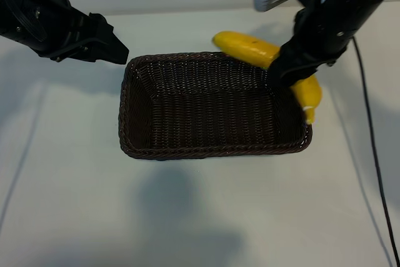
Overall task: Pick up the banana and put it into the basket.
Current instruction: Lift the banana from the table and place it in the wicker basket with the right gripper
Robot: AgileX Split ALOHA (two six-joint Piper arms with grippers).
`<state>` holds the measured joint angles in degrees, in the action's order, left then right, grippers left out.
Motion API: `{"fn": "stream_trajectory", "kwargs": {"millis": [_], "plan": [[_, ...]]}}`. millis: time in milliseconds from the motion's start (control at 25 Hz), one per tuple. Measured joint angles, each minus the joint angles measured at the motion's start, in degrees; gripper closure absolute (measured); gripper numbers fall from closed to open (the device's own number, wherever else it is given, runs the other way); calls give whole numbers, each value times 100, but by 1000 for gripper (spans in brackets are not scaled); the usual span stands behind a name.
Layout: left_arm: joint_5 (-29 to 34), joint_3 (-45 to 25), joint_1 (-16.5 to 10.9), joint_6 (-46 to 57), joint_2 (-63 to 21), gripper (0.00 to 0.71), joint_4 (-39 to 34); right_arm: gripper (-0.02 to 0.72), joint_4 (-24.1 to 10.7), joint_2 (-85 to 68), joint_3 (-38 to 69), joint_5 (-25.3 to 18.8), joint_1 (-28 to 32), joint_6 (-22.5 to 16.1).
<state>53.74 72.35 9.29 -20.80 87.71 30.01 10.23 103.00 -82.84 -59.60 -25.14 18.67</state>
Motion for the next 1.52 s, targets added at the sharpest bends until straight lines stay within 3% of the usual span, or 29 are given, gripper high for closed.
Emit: {"fn": "stream_trajectory", "kwargs": {"millis": [280, 400, 520, 640, 720, 800, 1080, 1520], "plan": [[0, 0, 0, 0, 0, 114, 0, 280, -29, 0, 0, 258, -576, 0], [0, 0, 0, 0, 0, 114, 0, 280, -165, 0, 0, 418, -750, 189], [0, 0, 0, 0, 0, 114, 0, 280, -172, 0, 0, 464, -797, 929], [0, 0, 0, 0, 0, 114, 0, 280, 14, 0, 0, 424, -800, 2244], [0, 0, 0, 0, 0, 114, 0, 280, 204, 0, 0, 405, -804, 2928], [0, 0, 0, 0, 0, 114, 0, 280, 355, 0, 0, 400, -804, 3358], [0, 0, 0, 4, 0, 114, 0, 280, 451, 0, 0, 494, -804, 3598], [0, 0, 0, 16, 0, 114, 0, 281, 451, 111, 0, 1024, -804, 3700]]}}
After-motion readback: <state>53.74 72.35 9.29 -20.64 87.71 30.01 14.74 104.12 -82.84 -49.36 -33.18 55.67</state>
